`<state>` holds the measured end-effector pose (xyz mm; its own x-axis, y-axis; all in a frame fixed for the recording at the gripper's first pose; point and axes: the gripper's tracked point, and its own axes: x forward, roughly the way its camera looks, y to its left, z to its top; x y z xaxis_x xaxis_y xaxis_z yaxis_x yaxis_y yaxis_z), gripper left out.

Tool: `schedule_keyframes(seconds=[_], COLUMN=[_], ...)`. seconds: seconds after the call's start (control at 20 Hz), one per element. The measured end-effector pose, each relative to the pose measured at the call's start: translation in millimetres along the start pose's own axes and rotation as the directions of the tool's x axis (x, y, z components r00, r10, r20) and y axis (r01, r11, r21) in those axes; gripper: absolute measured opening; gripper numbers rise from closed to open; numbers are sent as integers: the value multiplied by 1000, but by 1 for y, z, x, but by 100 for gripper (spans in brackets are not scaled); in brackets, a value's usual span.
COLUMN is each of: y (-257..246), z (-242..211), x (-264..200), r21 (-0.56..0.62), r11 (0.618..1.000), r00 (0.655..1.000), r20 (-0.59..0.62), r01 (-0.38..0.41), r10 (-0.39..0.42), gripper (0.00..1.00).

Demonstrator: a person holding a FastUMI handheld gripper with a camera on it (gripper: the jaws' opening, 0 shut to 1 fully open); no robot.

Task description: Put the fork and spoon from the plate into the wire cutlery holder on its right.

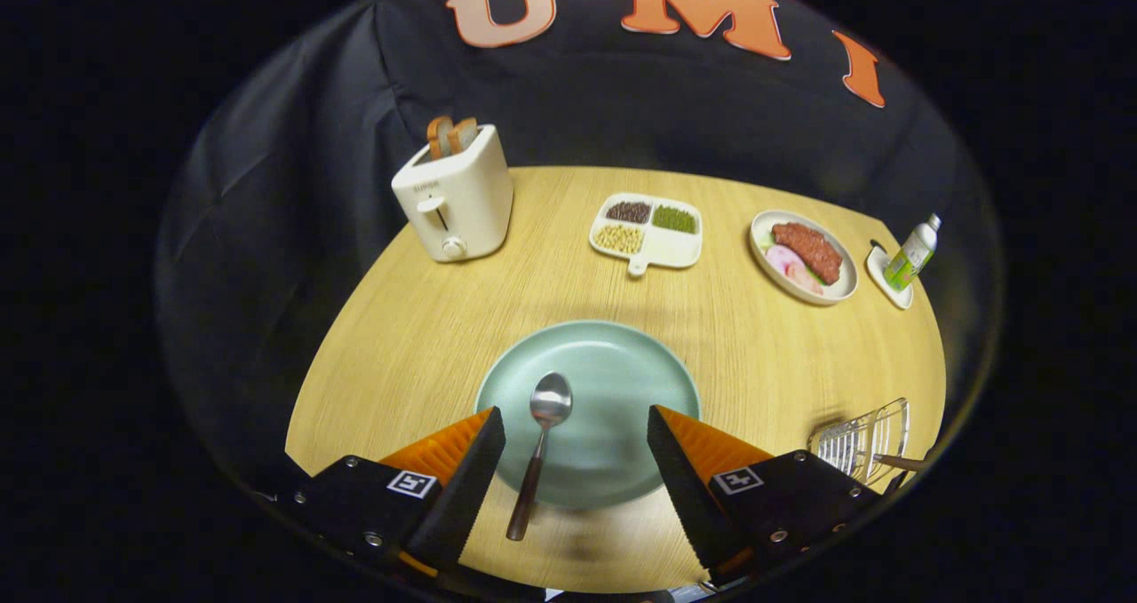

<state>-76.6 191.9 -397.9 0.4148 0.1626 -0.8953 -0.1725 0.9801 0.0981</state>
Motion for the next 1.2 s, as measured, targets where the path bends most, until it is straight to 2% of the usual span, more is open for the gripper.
schedule_keyframes(seconds=[0.25, 0.55, 0.65, 0.85, 0.9, 0.95, 1.0, 1.05, 1.2], y=[10, 13, 13, 9, 9, 7, 6, 9, 1], z=[-31, -52, -60, -70, -71, -72, -71, -72, -69], x=[24, 54, 59, 61, 62, 63, 62, 64, 58], r21=[-15, -45, -56, -72, -80, -86, -90, -94, -96], r11=[999, 999, 998, 997, 996, 996, 996, 995, 995], r00=[988, 961, 949, 929, 928, 927, 927, 929, 937], r20=[-149, -275, -314, -365, -370, -371, -370, -367, -346], r01=[-29, -13, -9, 28, 26, 28, 27, 12, 25], r10=[27, 0, -9, -53, -54, -58, -59, -46, -57], gripper=[93, 85, 79, 53, 41, 36, 22, 16, 7])
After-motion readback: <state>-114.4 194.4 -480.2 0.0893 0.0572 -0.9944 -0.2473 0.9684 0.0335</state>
